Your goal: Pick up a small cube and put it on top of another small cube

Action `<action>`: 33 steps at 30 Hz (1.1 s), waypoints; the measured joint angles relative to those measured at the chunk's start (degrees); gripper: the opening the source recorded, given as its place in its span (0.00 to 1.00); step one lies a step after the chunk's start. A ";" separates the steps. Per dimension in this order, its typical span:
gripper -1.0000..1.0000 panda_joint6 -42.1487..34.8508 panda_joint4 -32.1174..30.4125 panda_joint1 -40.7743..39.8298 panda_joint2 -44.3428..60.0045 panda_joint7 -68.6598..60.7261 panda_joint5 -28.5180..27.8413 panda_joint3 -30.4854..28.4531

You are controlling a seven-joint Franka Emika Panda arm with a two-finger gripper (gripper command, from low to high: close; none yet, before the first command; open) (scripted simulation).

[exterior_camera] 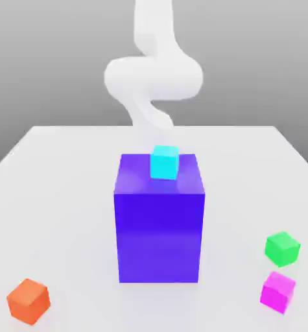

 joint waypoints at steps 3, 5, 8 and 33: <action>0.50 2.13 -0.71 -1.94 5.94 7.01 -0.87 4.23; 0.50 3.49 -1.16 -3.12 9.71 11.64 -1.63 7.01; 0.50 5.53 -1.84 -4.80 15.33 18.78 -3.09 11.16; 0.50 24.30 -5.60 5.91 63.59 78.32 -21.84 18.73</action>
